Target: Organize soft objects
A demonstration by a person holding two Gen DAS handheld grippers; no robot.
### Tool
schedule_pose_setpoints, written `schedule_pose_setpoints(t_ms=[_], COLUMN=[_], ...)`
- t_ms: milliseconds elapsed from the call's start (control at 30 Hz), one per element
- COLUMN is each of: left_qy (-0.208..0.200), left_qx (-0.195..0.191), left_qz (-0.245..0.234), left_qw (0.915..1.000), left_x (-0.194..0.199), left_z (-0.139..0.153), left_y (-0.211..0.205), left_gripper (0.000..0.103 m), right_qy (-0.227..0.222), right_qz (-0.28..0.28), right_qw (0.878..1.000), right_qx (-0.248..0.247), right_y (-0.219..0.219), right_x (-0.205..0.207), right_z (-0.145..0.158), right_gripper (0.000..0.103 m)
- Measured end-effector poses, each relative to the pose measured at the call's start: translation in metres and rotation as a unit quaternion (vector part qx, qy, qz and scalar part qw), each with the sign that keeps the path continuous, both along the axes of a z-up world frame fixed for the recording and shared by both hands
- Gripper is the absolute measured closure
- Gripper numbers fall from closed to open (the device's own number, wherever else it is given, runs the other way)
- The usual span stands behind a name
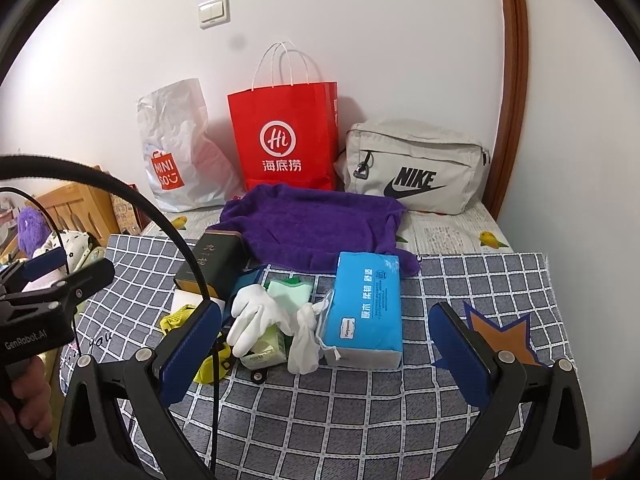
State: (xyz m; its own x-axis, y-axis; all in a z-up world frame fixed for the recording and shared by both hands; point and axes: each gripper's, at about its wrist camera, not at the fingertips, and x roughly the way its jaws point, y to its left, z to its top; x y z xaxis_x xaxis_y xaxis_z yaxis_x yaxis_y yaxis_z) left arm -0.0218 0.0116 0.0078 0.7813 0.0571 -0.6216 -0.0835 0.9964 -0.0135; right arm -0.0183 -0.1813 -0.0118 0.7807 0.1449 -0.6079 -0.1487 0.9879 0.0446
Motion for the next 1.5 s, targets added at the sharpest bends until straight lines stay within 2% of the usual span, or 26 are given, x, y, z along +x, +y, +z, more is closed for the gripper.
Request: schedule_pose_setpoints(t_ms=[1500], left_qy=[-0.005], left_qx=[0.011], left_qz=[-0.001], left_qw=[0.9999], left_x=[-0.0035], left_z=[-0.0035], left_y=[-0.0052], left_gripper=[0.0], right_qy=[0.003], right_qz=[0.016], right_qw=[1.0], right_qx=[0.008], right_y=[0.0094], right_x=[0.0041], right_z=[-0.0037], right_gripper=[0.001])
